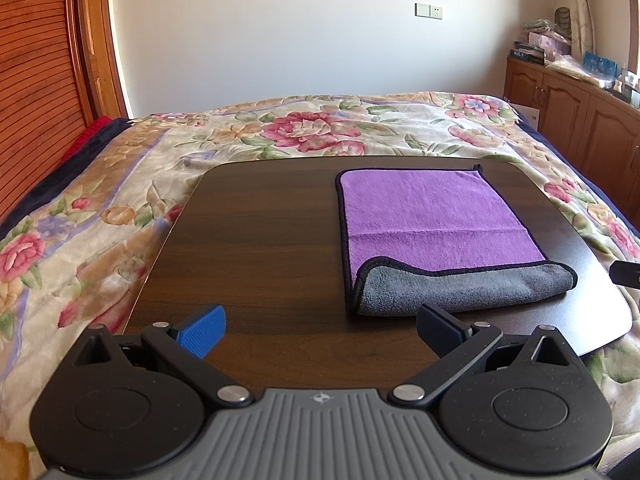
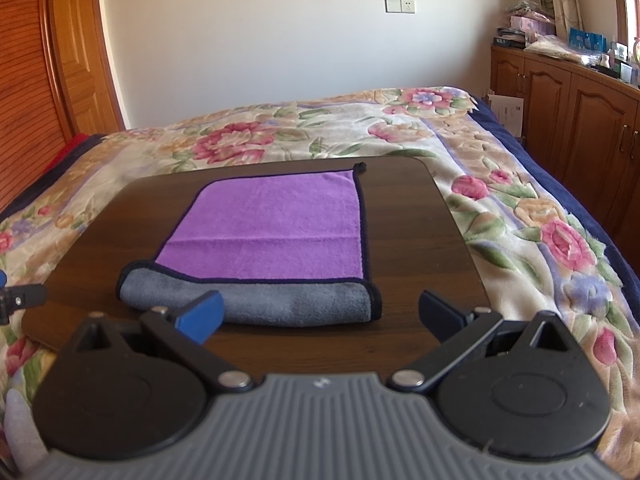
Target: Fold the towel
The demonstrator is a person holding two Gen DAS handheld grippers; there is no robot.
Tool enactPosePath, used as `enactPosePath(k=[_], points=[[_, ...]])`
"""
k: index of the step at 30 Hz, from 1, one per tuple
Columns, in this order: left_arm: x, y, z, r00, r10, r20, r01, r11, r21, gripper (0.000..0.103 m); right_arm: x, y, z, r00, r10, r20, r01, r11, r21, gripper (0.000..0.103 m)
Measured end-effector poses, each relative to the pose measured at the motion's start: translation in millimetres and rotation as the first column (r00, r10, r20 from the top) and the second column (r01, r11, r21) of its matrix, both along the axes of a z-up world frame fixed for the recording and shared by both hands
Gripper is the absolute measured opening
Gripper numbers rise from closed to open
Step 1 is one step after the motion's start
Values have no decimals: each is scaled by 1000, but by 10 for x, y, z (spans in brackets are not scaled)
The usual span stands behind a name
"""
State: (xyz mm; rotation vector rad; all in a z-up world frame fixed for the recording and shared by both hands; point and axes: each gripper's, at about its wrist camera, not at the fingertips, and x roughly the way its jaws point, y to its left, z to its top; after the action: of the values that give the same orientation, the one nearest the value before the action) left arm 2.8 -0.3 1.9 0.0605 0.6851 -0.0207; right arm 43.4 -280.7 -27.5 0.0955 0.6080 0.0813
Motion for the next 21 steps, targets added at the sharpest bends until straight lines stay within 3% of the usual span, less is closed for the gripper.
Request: enactPosePath(k=[21], points=[[185,-147,-143,998,-49,-29,50,998,32,100,145,-52,-60,1000,6,-23,-6,1000,-14,103]])
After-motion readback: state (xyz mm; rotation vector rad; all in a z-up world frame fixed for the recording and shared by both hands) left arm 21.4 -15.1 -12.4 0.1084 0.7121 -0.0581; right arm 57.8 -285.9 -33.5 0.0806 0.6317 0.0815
